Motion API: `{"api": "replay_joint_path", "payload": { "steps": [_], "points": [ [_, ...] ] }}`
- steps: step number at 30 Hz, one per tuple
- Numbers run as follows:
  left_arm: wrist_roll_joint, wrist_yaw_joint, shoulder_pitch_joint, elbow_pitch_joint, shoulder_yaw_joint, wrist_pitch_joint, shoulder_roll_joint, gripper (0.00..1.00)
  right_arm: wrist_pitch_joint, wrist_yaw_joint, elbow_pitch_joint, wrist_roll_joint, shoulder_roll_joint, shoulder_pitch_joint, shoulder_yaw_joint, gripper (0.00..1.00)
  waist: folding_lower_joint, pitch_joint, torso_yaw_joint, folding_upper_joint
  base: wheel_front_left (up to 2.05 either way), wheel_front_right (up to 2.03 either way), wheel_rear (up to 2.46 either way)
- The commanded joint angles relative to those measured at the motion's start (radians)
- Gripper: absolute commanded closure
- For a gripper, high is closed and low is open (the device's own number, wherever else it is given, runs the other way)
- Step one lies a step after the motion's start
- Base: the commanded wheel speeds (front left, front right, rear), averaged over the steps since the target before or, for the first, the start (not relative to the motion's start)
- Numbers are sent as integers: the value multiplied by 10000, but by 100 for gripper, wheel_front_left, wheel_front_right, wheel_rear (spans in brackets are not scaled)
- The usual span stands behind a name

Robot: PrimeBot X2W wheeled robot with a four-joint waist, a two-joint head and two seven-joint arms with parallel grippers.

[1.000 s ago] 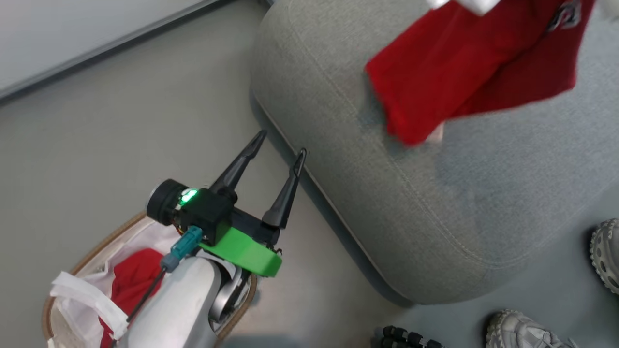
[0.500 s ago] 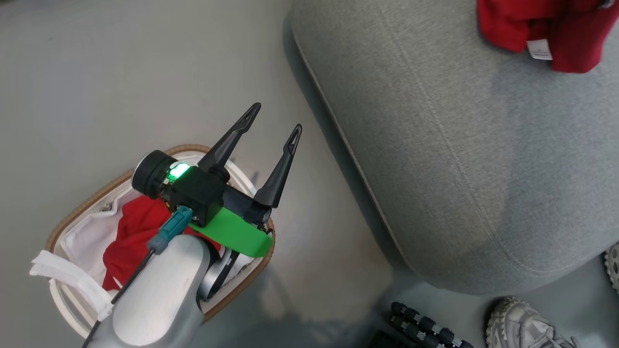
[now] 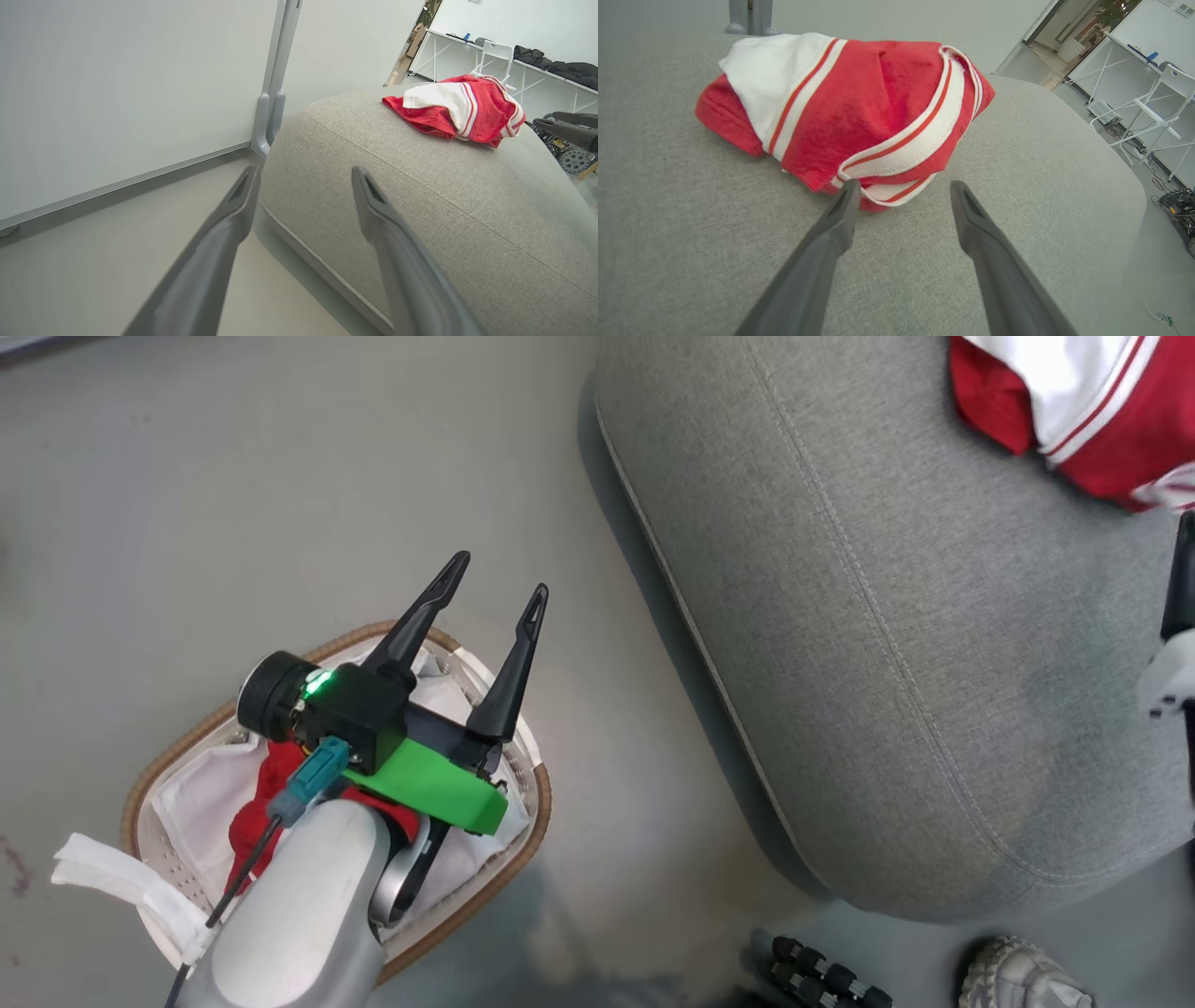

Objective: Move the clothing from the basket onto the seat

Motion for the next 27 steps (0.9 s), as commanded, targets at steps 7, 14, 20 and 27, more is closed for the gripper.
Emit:
{"api": "replay_joint_path", "payload": {
  "steps": [7,14,20,27],
  "points": [
    [280,-25,699,188,899,5,-401,0,-23,-14,-1544,220,474,1392,309,0,-1,-1131,378,-1,0,0,0],
    [539,-23,1423,255,2223,6,-931,0,-23,-14,-3150,436,908,1855,1428,0,-1,-1973,1136,-1,0,0,0],
    [1061,-17,1998,376,3538,6,-1257,0,-23,-14,-3673,755,1218,1841,2351,0,-1,-2543,1902,-1,0,0,0],
    [1613,79,2396,592,4869,7,-1495,0,-23,-14,-3468,1011,1548,1954,2902,0,-1,-3059,2627,-1,0,0,0]
  ]
}}
